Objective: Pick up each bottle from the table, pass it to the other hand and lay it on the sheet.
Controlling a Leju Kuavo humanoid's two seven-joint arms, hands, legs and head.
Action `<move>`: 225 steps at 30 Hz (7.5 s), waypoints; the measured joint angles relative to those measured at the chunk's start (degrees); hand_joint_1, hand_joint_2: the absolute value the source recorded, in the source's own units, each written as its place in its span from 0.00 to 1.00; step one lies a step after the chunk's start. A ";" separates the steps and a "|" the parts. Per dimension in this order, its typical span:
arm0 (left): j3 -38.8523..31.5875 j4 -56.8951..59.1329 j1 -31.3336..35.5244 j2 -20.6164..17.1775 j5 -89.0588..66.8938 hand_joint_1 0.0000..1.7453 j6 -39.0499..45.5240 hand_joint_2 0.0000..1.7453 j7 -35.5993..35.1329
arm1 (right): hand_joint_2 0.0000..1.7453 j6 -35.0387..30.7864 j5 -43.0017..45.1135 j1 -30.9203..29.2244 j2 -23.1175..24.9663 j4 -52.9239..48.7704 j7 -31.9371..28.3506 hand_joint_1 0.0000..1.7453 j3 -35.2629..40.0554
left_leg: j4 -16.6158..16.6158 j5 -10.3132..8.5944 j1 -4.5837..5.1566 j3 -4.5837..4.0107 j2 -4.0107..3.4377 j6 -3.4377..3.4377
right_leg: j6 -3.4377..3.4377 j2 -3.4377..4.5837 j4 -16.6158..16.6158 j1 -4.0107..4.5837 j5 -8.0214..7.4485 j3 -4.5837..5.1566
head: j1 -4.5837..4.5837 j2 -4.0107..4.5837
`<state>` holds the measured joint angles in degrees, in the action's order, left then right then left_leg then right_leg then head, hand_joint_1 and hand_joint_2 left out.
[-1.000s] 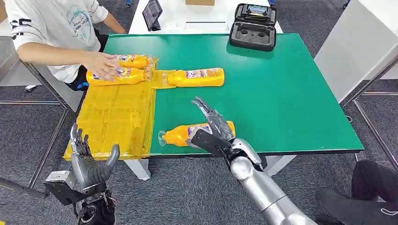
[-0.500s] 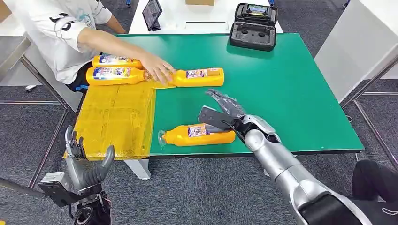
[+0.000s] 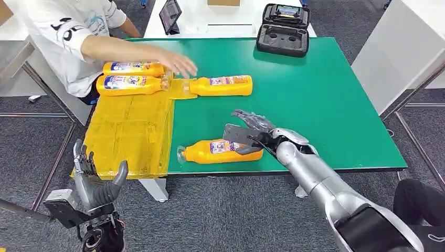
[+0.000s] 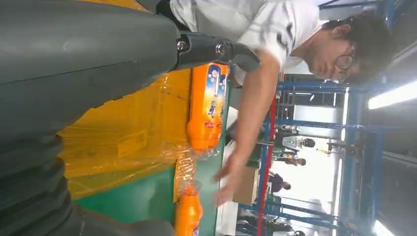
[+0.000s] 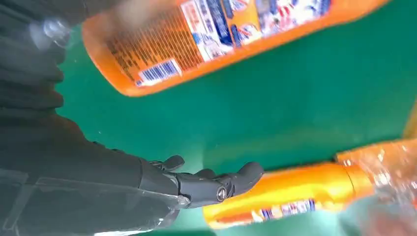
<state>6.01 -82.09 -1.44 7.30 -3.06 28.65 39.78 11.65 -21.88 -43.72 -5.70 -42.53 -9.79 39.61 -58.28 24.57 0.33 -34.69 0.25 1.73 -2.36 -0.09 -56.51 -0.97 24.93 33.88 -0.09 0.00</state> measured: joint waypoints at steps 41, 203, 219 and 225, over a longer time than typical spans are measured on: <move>0.24 1.84 0.75 -0.35 1.73 0.00 0.52 1.00 0.07 | 1.00 6.08 0.59 -4.95 2.05 15.89 -1.20 0.00 8.02 | 0.00 0.00 0.00 0.02 -0.01 0.00 | 0.00 0.00 0.00 0.00 0.00 0.00 | 0.00 0.00; 9.81 7.15 3.78 -2.08 8.02 1.00 -47.91 1.00 -10.54 | 0.00 -5.07 4.02 29.39 15.58 -7.70 -27.39 0.00 -14.80 | 0.02 0.02 -0.02 -0.04 0.00 -0.02 | 0.03 0.00 0.01 0.01 0.04 0.06 | 0.02 0.00; 3.82 4.61 6.27 -4.22 -8.31 1.00 -28.93 1.00 -11.98 | 0.00 -7.34 8.26 32.76 15.06 -18.85 -27.30 0.00 -16.20 | 0.03 0.01 -0.04 -0.03 -0.01 -0.03 | 0.03 0.00 -0.01 0.02 0.04 0.07 | 0.00 0.00; 1.18 4.37 10.30 -6.39 -17.42 1.00 -20.19 1.00 -13.53 | 0.00 -6.75 10.36 33.29 14.53 -24.20 -27.65 0.00 -16.11 | 0.02 -0.01 -0.04 -0.02 -0.01 -0.03 | 0.03 0.00 -0.01 0.02 0.03 0.06 | 0.02 0.00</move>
<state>7.19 -77.72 8.85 0.91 -20.48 8.46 26.25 4.90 -11.52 -10.43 8.83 -66.73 -37.44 23.50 -58.25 24.56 0.29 -34.71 0.24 1.70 -2.33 -0.09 -56.52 -0.95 24.96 33.94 -0.07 0.00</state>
